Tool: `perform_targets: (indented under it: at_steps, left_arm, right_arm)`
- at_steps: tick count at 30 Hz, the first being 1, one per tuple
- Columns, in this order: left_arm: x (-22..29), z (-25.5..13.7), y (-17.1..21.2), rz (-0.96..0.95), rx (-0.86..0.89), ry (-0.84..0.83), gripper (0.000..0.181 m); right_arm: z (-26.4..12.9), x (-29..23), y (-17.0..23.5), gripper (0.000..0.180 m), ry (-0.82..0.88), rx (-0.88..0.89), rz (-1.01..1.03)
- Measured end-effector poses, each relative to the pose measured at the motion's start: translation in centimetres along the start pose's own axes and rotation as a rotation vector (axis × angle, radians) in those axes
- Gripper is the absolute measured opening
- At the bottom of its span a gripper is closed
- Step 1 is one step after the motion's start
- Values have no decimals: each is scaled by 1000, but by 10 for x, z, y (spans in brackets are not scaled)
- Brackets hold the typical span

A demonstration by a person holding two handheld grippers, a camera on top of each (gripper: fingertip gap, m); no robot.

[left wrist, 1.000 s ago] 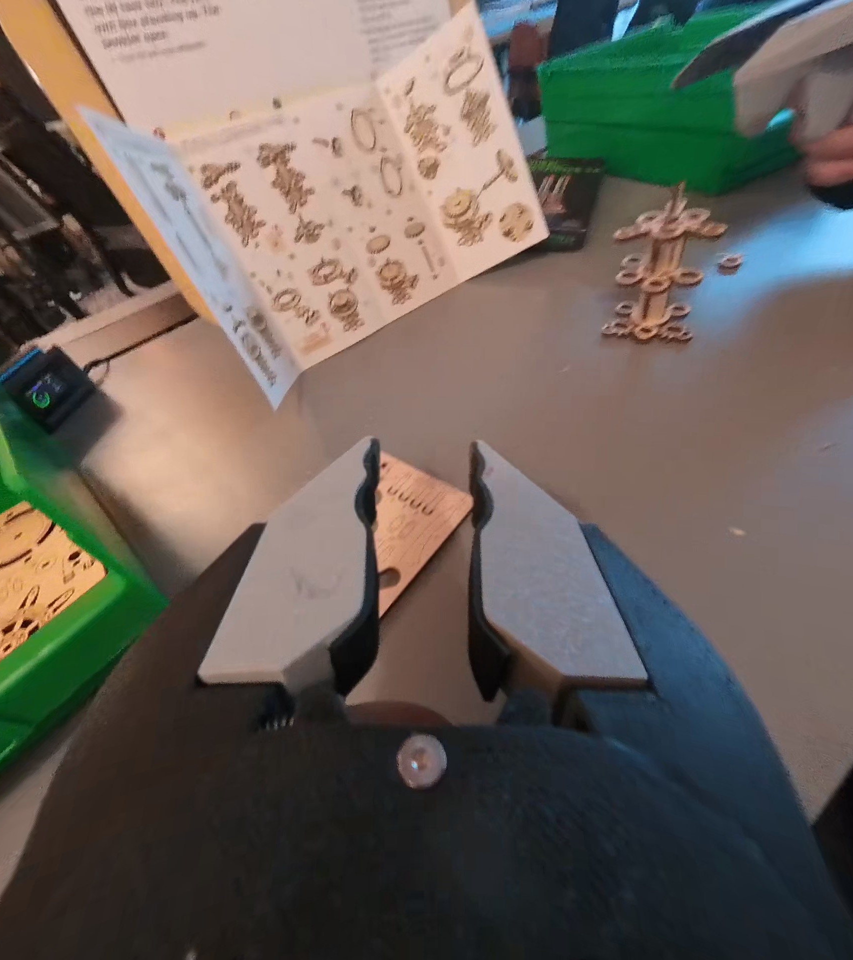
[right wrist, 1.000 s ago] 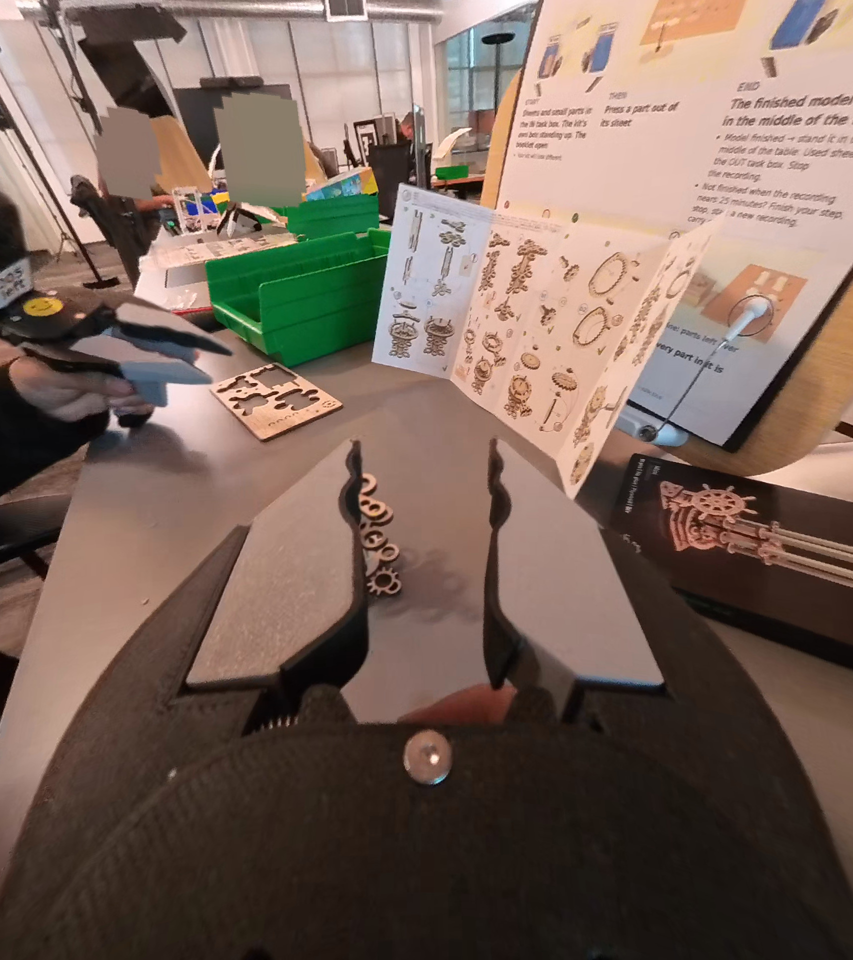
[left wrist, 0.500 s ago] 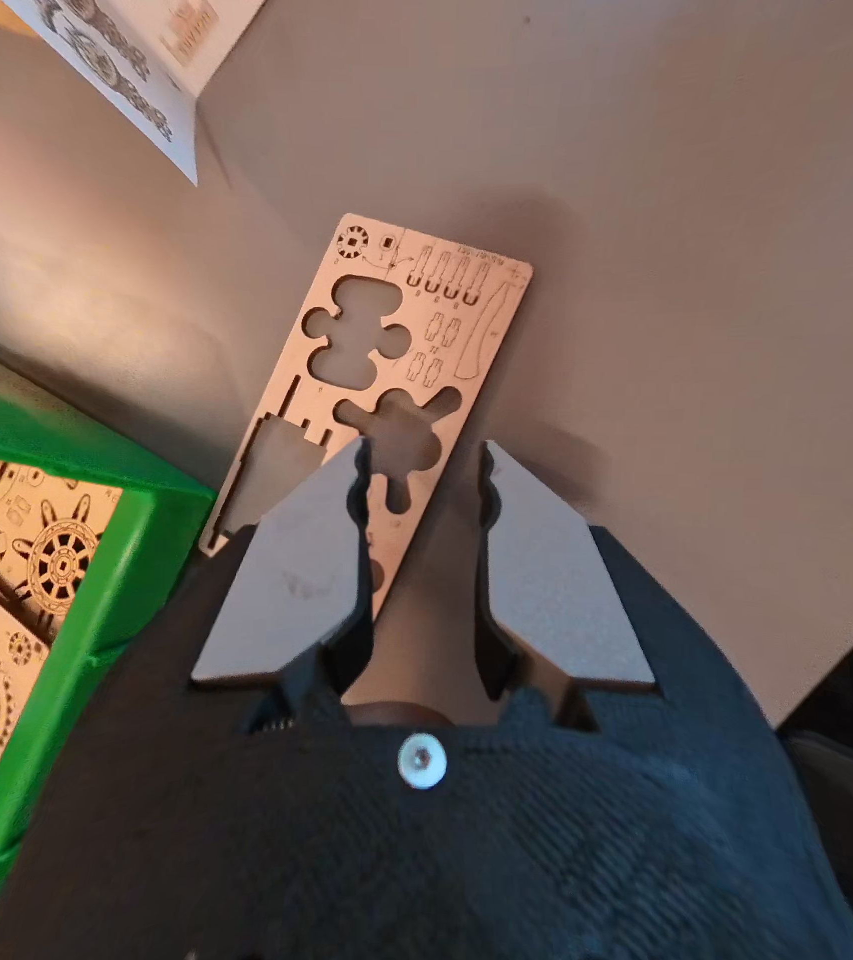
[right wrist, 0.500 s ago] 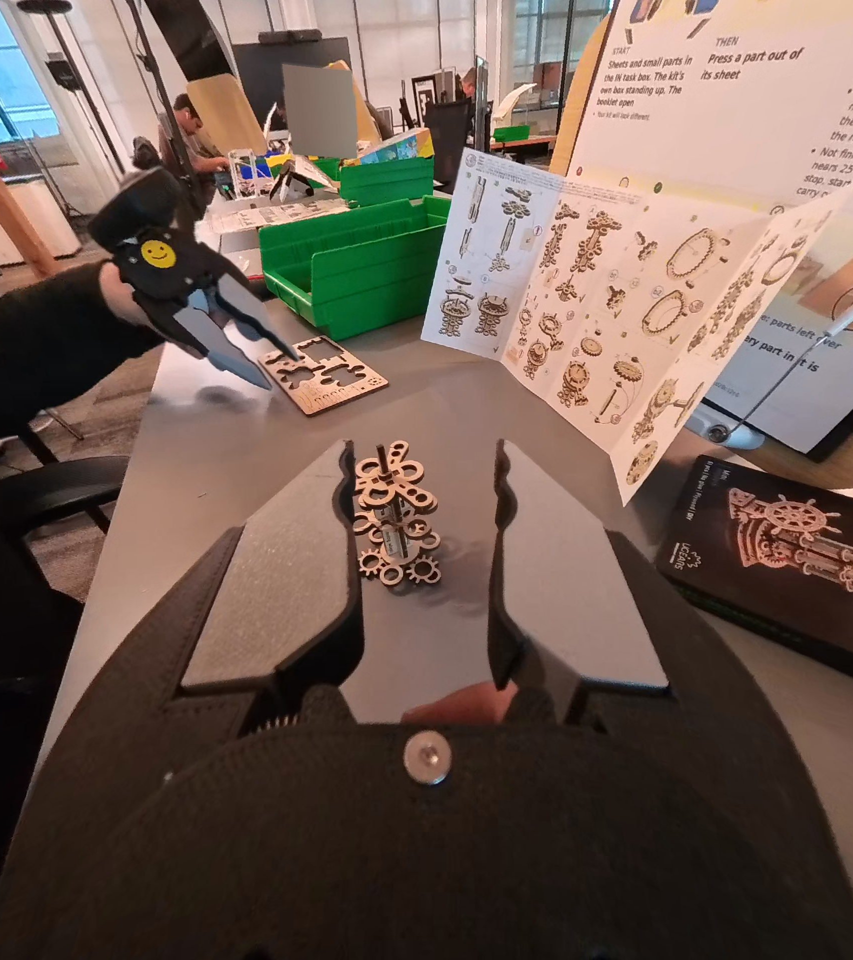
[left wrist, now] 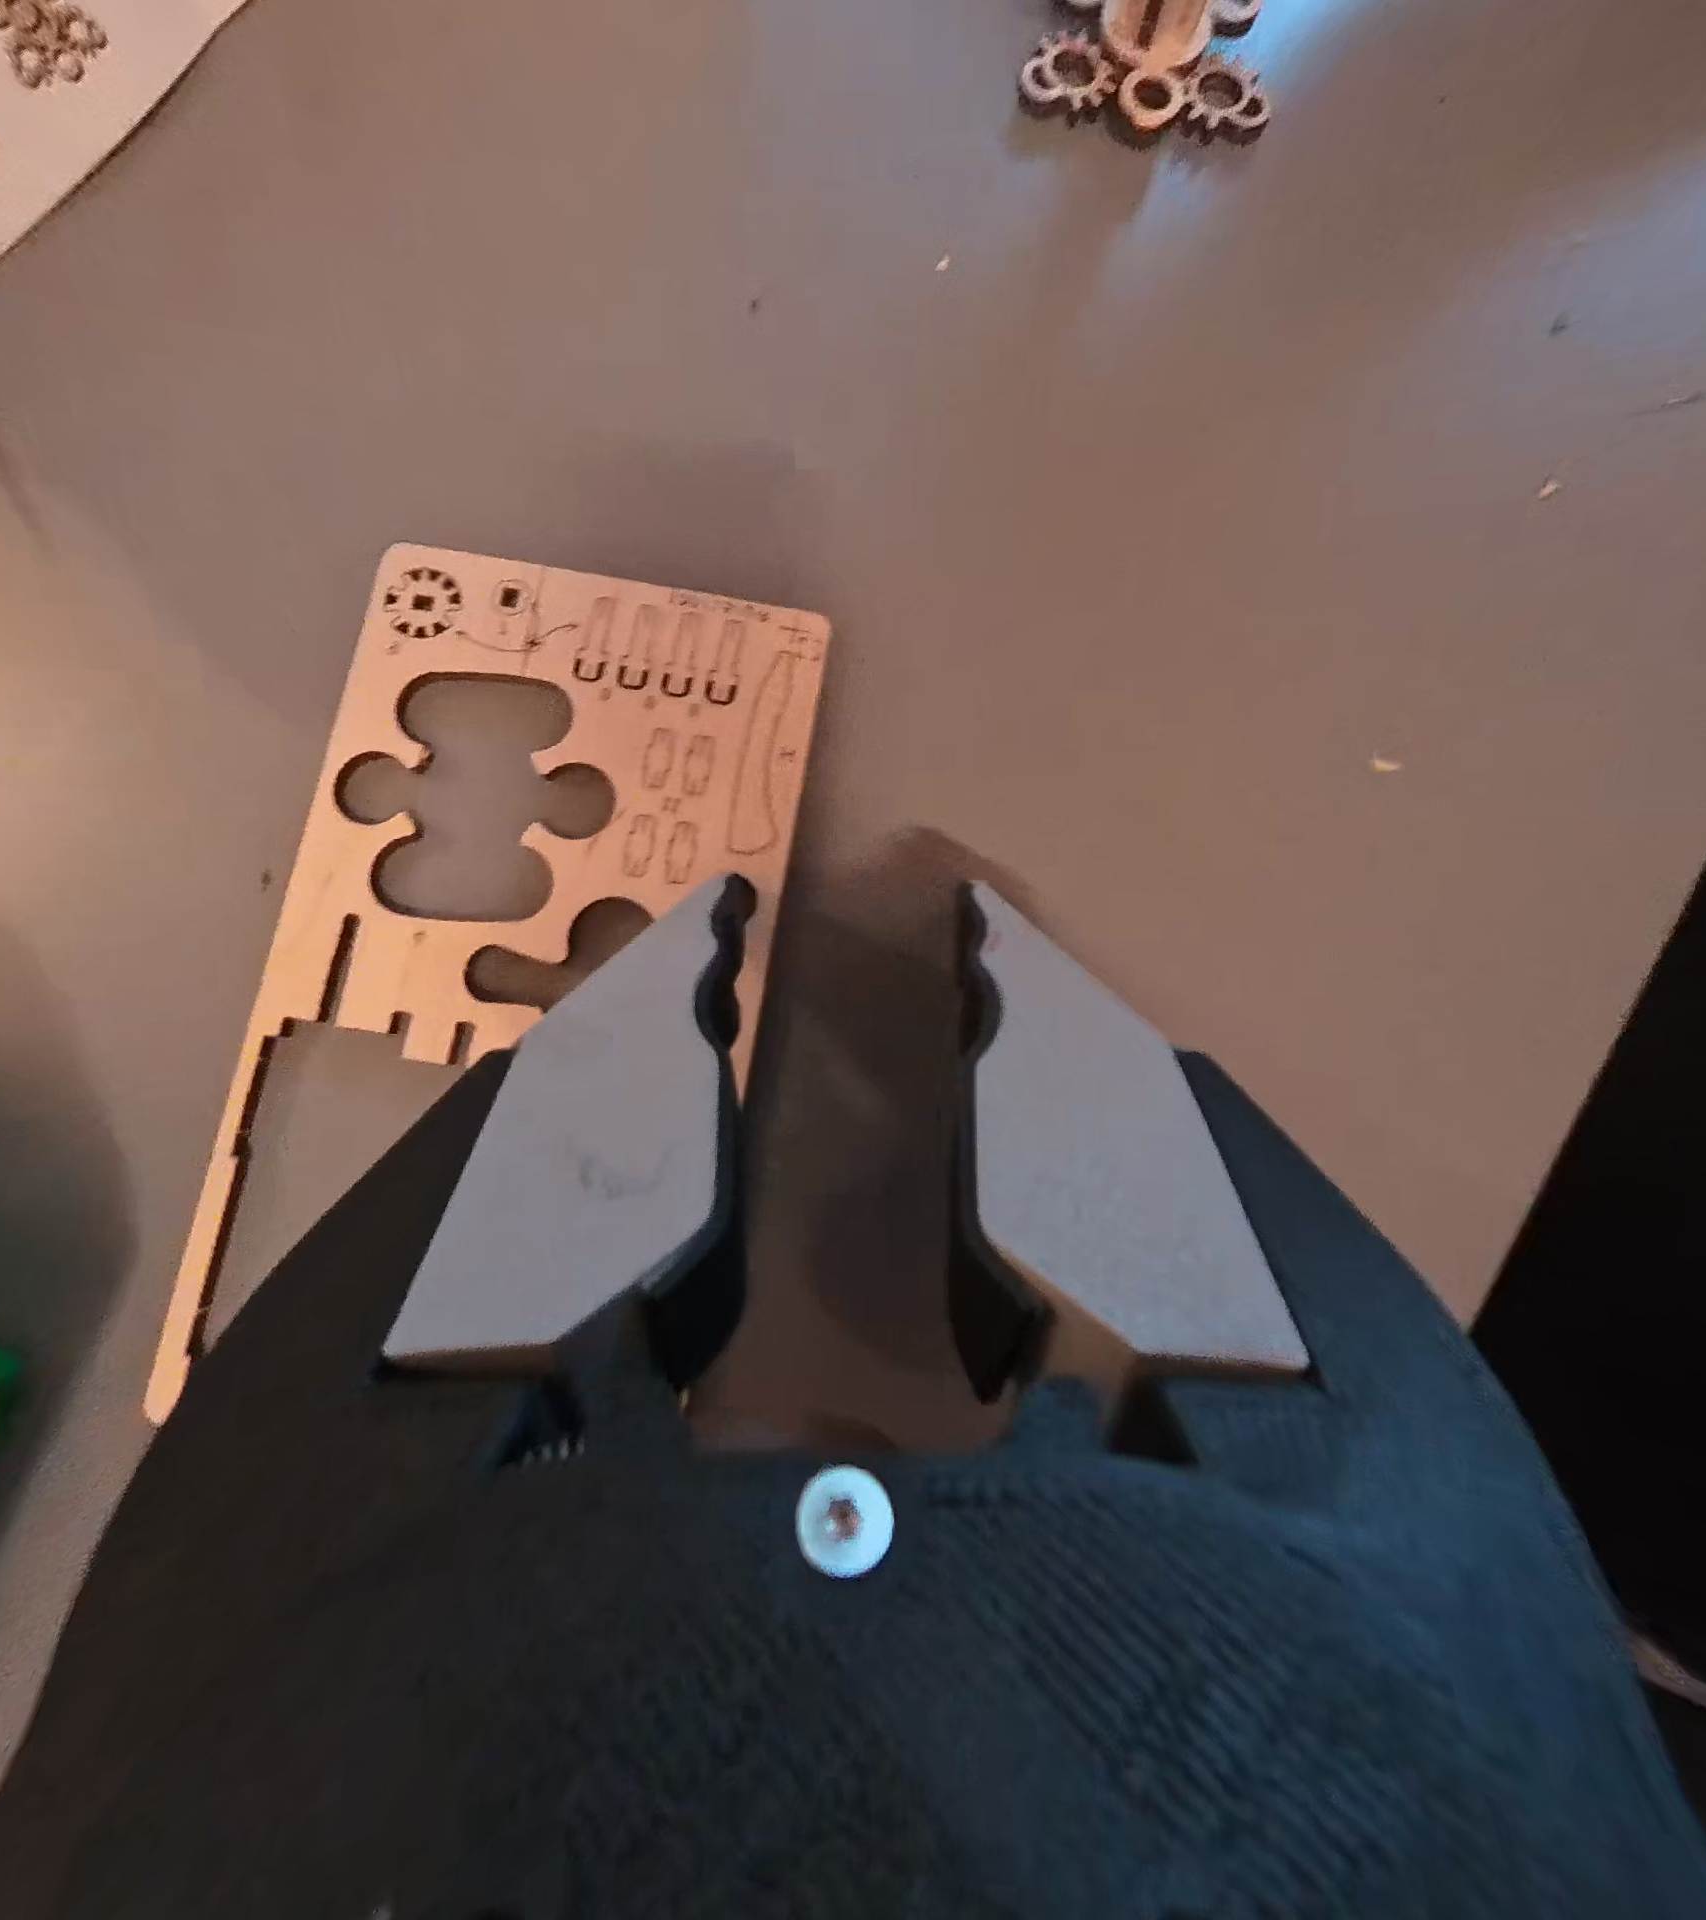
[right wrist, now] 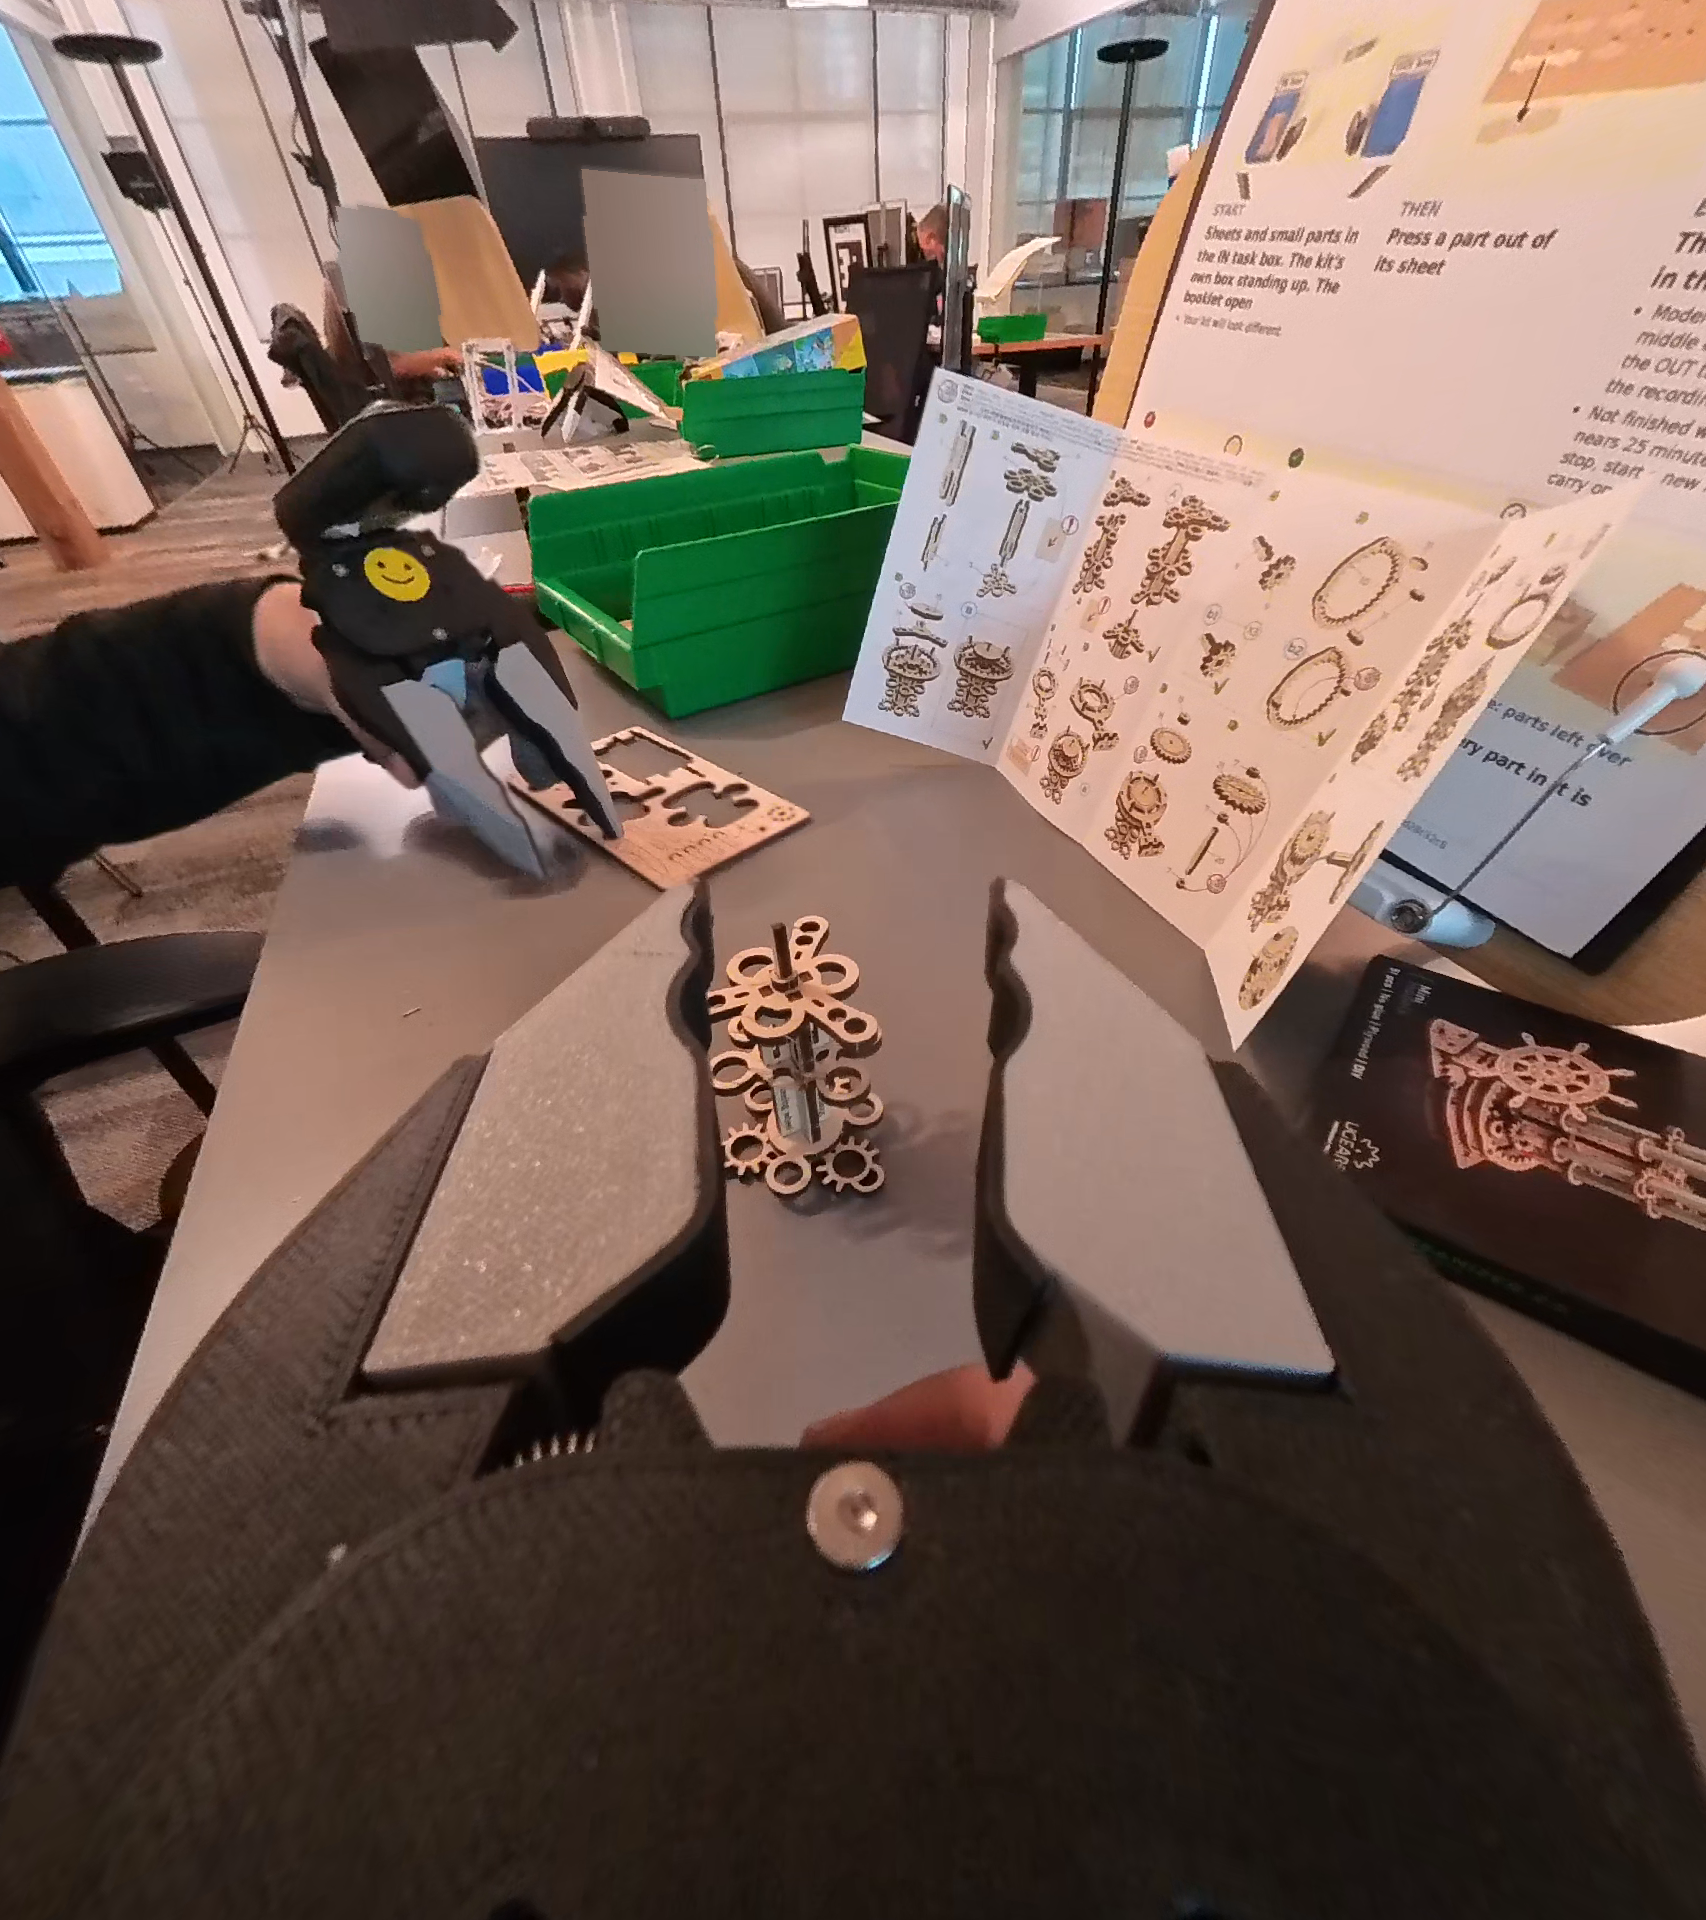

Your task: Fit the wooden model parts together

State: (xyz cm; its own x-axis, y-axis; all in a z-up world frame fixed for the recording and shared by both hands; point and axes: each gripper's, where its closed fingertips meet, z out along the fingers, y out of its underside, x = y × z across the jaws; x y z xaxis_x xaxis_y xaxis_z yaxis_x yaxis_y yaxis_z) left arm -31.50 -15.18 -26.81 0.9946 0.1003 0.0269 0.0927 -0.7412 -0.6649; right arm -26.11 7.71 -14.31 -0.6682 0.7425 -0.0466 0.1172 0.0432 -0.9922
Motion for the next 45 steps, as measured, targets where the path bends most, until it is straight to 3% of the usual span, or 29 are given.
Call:
perform_targets:
  at_steps: [1,5,12,17,24,42,45]
  left_arm:
    - [4,-1,-4,-9,21,12,40]
    - [4,-26,-11,-36,97,-34,41]
    - [-34,-70,22,-85,83,-259,48]
    - [-55,-81,22,-139,223,-311,47]
    - [-69,-79,30,-141,247,-305,48]
    - [-45,-68,43,-40,175,-178,54]
    - [-32,-58,31,1,166,-130,50]
  right_arm:
    - [-1,0,-1,49,3,4,-1]
    - [-4,2,-6,48,9,27,7]
    - [-2,2,-3,48,4,16,11]
    - [0,6,2,49,14,-1,27]
    - [5,15,18,66,29,-56,41]
    - [10,24,30,68,55,-98,61]
    - [10,20,27,68,46,-92,53]
